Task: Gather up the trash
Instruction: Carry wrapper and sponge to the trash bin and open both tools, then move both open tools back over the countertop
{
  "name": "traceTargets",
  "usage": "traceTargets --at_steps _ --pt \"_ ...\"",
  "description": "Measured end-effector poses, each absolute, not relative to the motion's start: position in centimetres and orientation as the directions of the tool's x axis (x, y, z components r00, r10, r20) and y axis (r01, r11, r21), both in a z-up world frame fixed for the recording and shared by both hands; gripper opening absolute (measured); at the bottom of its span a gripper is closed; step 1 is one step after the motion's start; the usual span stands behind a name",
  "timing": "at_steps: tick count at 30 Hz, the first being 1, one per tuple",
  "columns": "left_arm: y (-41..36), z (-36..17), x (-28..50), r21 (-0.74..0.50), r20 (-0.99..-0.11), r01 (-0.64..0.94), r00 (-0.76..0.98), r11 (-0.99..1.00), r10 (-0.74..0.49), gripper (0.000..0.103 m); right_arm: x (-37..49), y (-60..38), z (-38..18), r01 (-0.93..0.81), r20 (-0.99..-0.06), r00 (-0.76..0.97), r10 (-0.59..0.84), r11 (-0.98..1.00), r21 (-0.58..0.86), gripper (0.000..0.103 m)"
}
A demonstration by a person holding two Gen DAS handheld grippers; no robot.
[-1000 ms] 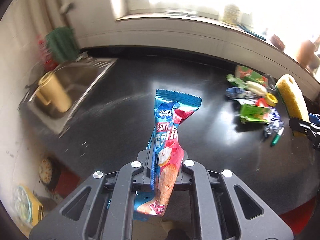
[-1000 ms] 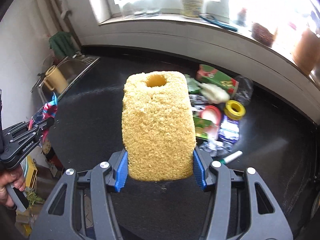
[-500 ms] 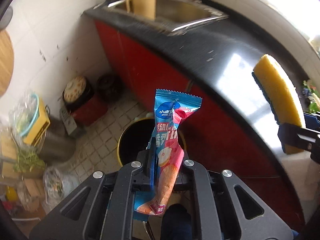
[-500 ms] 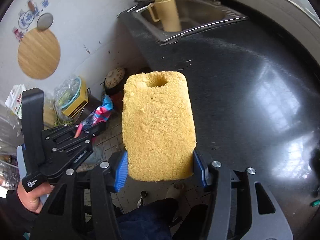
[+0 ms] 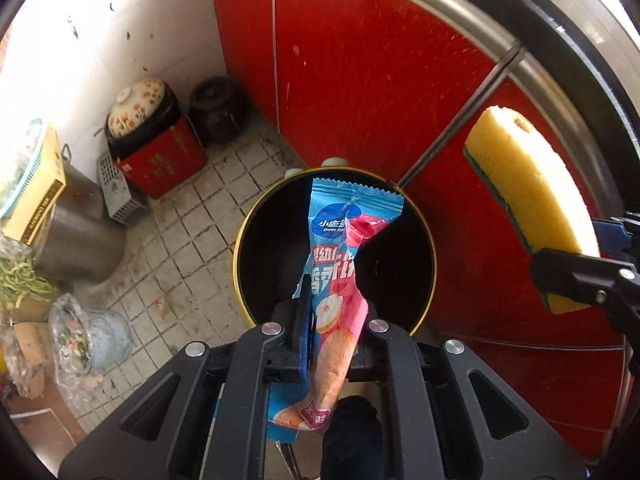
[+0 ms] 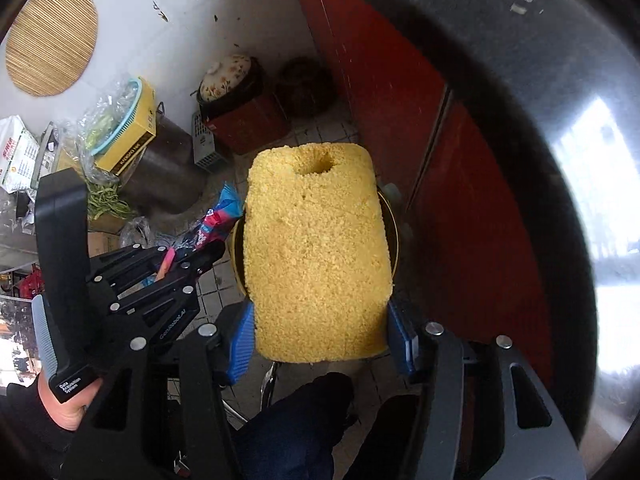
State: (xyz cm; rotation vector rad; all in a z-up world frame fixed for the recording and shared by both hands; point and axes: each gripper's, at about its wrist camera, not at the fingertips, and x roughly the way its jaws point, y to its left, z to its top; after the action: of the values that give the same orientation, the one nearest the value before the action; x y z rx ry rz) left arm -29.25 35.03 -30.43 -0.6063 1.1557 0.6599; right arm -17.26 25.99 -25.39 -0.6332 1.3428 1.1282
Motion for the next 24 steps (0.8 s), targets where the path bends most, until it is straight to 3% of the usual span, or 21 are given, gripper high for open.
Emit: traceTargets --at_steps 7,8,11,12,20,24 --pt "35.4 -32.5 -29.1 -0.087 -0.956 -0.729 0.253 0.679 0.150 0.014 -17.4 28.0 -27.8 -0.914 -0.966 -0.123 0.229 0.353 0.200 0.058" --pt "35.4 -32.7 -29.0 -0.086 -0.957 -0.727 0.252 0.682 0.147 0.023 -17.4 28.0 -27.9 -0.915 -0.966 -0.122 0.228 0.352 0.199 0.059" --pt "35.1 -32.4 -29.0 -0.074 -0.951 -0.722 0.260 0.688 0.170 0.066 -17.4 28.1 -28.2 -0.918 -0.968 -0.116 0.224 0.348 0.190 0.069" --pt "35.0 -32.1 -29.1 -0.069 -0.946 -0.720 0.268 0.691 0.185 0.070 -17.4 28.2 -28.2 -0.918 -0.967 -0.115 0.227 0.349 0.191 0.070" --pt "34.7 -30.0 -29.6 -0.049 -0.942 -0.701 0.269 0.712 0.200 0.071 -17.5 27.3 -26.1 -0.921 -0.965 -0.115 0.237 0.339 0.193 0.074" --pt "33.5 -25.7 -30.1 -0.029 -0.925 -0.691 0.292 0.722 0.242 0.082 -17.7 25.5 -21.5 -0.923 -0.947 -0.134 0.291 0.312 0.226 0.077"
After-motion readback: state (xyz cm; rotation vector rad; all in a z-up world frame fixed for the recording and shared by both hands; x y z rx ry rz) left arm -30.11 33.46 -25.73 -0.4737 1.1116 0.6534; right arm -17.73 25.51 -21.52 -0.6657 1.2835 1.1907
